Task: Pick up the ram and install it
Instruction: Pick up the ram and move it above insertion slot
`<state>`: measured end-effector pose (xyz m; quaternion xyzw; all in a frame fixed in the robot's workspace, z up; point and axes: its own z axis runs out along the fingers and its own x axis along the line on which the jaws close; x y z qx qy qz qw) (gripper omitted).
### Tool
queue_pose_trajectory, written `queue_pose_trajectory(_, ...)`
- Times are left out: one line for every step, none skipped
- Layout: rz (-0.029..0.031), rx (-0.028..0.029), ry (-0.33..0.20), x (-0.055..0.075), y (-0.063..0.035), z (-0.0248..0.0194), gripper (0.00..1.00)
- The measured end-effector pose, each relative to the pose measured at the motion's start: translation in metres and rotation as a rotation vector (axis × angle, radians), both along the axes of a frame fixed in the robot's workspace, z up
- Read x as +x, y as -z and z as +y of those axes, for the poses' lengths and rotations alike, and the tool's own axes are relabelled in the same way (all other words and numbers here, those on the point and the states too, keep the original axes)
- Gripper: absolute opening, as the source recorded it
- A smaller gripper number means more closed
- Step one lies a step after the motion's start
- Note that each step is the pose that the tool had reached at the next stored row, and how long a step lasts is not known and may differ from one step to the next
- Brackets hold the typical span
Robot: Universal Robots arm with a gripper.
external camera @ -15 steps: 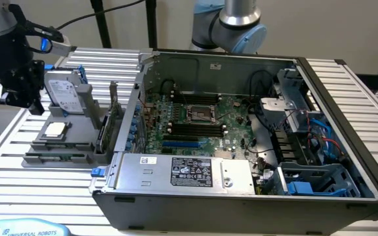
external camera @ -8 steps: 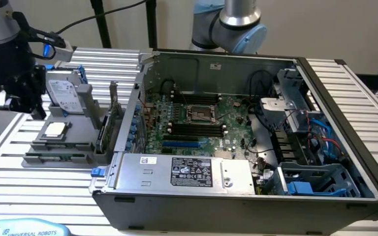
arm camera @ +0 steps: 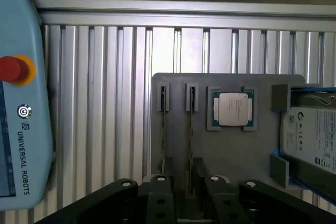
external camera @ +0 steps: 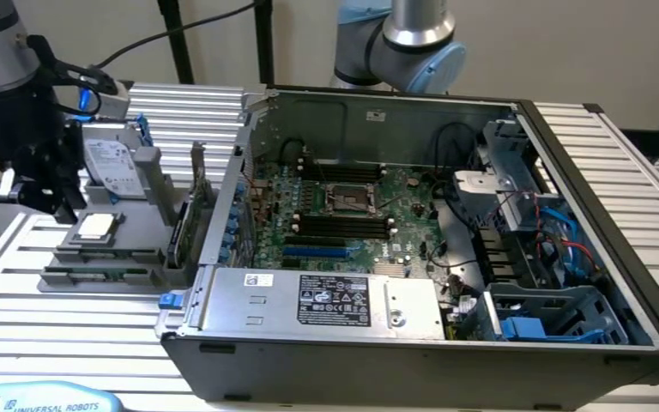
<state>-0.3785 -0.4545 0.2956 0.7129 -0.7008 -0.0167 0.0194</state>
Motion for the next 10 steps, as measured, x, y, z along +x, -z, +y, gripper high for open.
queue_pose_trajectory(-0.0001, 0.0000, -0.003, 0.000, 0.0017, -0.0004, 0.30)
queue_pose_trajectory(-0.0002, 0.0001, -0.006, 0.000, 0.0035, -0.0006, 0.36)
queue_pose_trajectory(0.0000, 0.0000, -0.010, 0.000, 0.0052, -0.0008, 0.36)
queue_pose_trajectory(0.0000, 0.0000, -0.014, 0.000, 0.0072, -0.0010, 0.36)
queue_pose_trajectory(0.0000, 0.0000, -0.018, 0.000, 0.0090, -0.0012, 0.36)
queue_pose_trajectory(0.0001, 0.0000, -0.021, 0.000, 0.0108, -0.0013, 0.36)
queue_pose_trajectory(0.0000, 0.0000, -0.025, 0.000, 0.0126, -0.0014, 0.36)
queue_pose_trajectory(0.0000, 0.0000, -0.029, 0.000, 0.0143, -0.0016, 0.36)
queue_pose_trajectory(-0.0001, 0.0001, -0.032, 0.000, 0.0162, -0.0019, 0.36)
queue_pose_trajectory(-0.0001, 0.0001, -0.035, 0.000, 0.0181, -0.0022, 0.36)
